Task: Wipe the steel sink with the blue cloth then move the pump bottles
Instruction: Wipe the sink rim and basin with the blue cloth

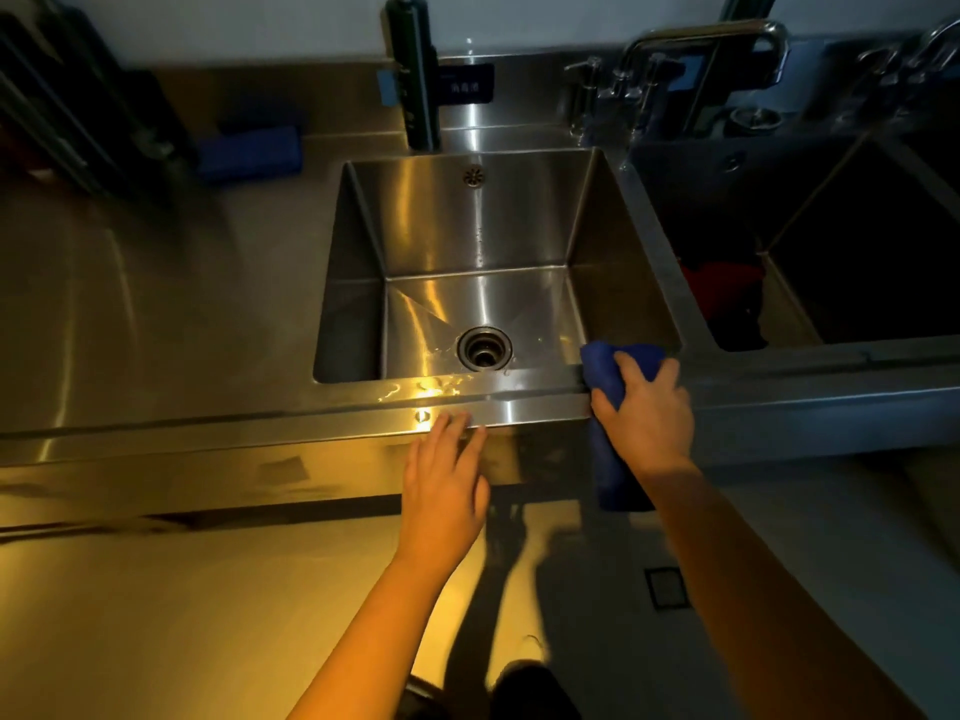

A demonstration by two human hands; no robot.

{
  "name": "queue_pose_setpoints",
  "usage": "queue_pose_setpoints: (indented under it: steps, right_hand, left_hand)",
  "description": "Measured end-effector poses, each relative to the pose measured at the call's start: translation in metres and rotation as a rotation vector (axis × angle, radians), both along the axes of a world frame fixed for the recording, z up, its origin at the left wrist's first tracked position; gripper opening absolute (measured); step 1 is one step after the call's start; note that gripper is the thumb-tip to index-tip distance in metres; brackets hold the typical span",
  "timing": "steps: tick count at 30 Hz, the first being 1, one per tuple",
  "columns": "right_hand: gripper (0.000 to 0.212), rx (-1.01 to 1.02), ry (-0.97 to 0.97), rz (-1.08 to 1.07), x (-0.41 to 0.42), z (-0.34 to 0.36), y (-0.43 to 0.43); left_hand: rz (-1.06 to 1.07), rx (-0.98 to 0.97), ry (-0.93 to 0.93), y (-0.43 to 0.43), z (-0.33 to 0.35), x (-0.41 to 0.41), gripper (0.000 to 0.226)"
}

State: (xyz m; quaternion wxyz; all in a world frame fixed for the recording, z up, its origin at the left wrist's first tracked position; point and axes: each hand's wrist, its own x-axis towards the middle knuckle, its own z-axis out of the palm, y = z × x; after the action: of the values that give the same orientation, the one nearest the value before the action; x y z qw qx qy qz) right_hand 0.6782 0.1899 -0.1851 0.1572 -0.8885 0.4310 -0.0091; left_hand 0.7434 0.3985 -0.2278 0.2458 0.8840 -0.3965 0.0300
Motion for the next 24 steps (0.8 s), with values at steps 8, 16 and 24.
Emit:
queue_pose_setpoints:
  steps: [8,16,24]
  right_hand:
    - [0.053,0.009,0.014,0.244,0.059,0.002,0.093]
    - [0.053,0.086,0.019,0.289,0.090,0.001,0.139]
    - [0.053,0.073,-0.010,0.115,0.051,0.005,0.086]
  left_hand:
    - [0.216,0.003,-0.054,0.076,0.005,0.054,0.032]
    - [0.277,0.100,-0.046,0.106,-0.005,0.075,0.043]
    - [0.280,0.053,-0.019,0.106,-0.007,0.073,0.045]
